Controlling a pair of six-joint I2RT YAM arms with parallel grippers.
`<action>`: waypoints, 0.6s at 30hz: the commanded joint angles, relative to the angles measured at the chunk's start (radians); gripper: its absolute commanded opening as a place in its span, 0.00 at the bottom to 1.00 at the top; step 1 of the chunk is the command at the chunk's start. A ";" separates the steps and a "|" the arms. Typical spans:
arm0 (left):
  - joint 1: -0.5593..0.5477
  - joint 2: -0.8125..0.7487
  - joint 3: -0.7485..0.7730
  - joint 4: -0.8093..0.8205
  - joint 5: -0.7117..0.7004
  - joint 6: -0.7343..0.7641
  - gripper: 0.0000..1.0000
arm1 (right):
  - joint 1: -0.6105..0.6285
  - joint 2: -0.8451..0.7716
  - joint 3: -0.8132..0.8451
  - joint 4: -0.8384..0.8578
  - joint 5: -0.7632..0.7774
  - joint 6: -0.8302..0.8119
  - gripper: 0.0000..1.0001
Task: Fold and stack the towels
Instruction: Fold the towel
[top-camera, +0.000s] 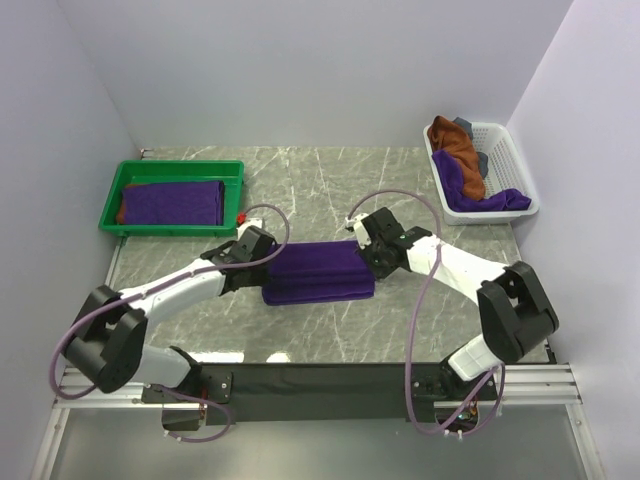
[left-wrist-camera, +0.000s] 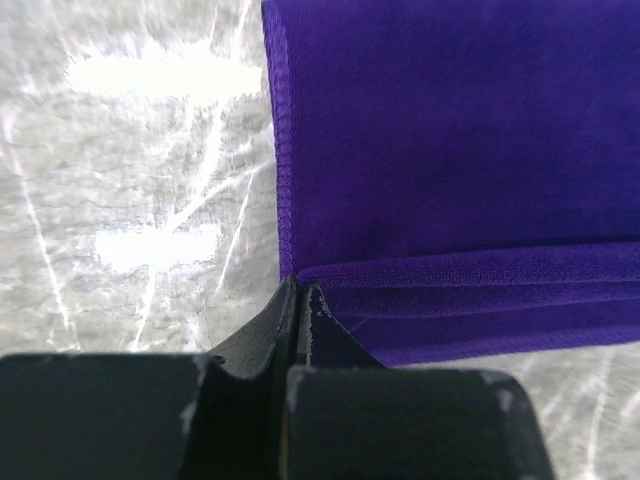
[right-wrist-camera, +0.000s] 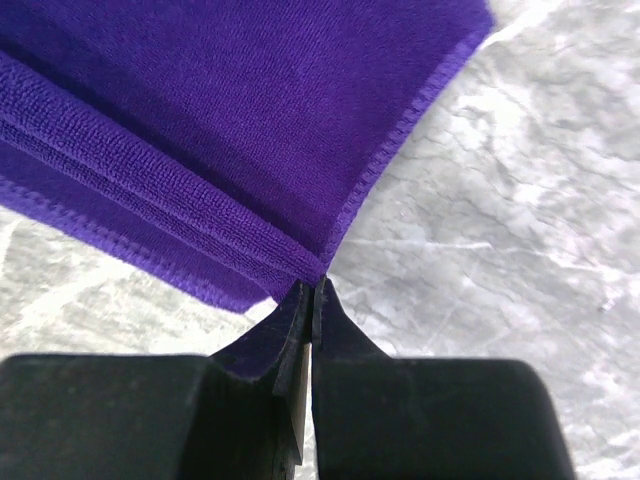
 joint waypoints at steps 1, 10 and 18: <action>-0.001 -0.063 0.043 -0.060 -0.065 -0.004 0.01 | 0.003 -0.076 0.050 -0.068 0.063 0.006 0.00; -0.022 -0.077 0.008 -0.056 -0.036 -0.019 0.03 | 0.016 -0.072 0.022 -0.090 0.031 0.006 0.01; -0.047 -0.021 -0.027 -0.032 -0.036 -0.041 0.25 | 0.030 0.023 0.024 -0.088 -0.008 0.019 0.11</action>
